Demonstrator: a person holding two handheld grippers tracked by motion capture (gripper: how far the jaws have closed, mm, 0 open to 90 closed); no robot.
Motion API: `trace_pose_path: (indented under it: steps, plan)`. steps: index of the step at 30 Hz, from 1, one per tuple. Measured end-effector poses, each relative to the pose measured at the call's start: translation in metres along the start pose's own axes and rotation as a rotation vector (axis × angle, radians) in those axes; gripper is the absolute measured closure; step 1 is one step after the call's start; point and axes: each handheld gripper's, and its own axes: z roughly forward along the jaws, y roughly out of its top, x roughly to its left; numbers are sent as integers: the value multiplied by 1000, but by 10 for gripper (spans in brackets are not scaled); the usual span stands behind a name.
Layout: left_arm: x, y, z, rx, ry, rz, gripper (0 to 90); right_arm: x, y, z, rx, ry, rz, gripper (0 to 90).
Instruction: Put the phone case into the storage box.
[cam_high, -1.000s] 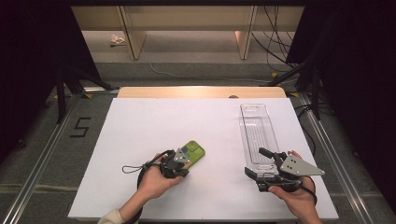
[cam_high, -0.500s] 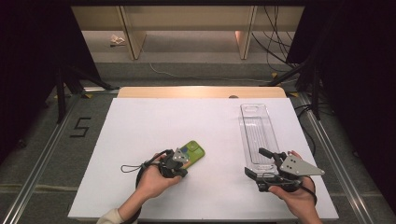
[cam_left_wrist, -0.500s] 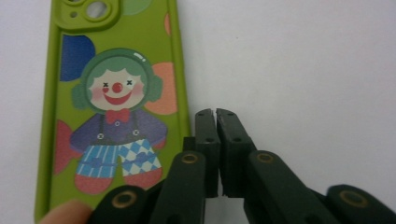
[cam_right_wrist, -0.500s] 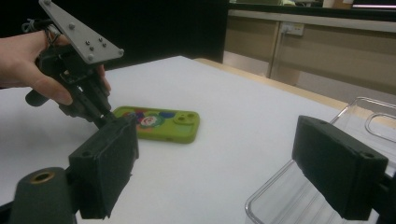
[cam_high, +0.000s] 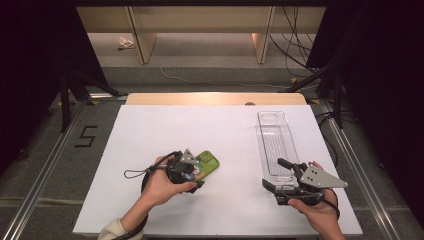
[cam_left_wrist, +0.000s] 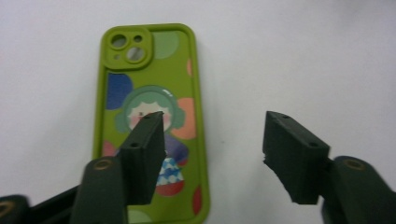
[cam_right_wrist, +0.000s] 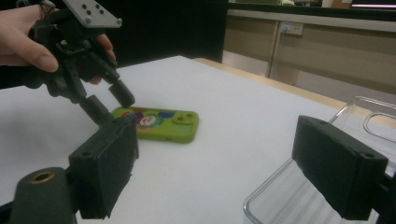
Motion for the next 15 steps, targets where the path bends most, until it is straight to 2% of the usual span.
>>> trace_pose_path:
  steps: [1, 2, 3, 4, 5, 6, 7, 8, 9, 10, 12, 15]
  plan:
    - [0, 0, 0, 0, 0, 0, 313, 0, 0, 0, 0, 0, 0, 157]
    - [2, 1, 1, 17, 10, -6, 313, 0, 0, 0, 0, -1, 1, 157]
    - [5, 3, 3, 46, 25, -8, 210, 0, 0, 0, -2, -1, 1, 157]
    - [7, 4, 5, 63, 35, -3, 210, 0, 0, 0, -2, -1, 1, 157]
    - [9, 5, 6, 81, 48, -1, 173, 0, 0, 0, -2, -1, 1, 157]
    - [12, 8, 9, 106, 65, -17, 126, 0, 0, 0, 0, -2, 1, 157]
    - [12, 8, 9, 106, 65, -17, 83, 0, 0, 0, 0, -2, 1, 157]
    - [13, 9, 11, 122, 69, -21, 83, 0, 0, 0, 2, -1, 0, 157]
    - [14, 11, 13, 135, 77, -15, 29, -1, -1, 0, 4, -2, 1, 157]
    - [16, 13, 15, 167, 74, 6, 25, -1, -1, 0, 4, -1, 1, 157]
    - [17, 15, 17, 184, 69, 8, 10, -1, -1, 0, 4, -1, 1, 157]
    - [21, 18, 22, 214, 65, 34, 0, -1, 0, 0, 2, -1, -1, 157]
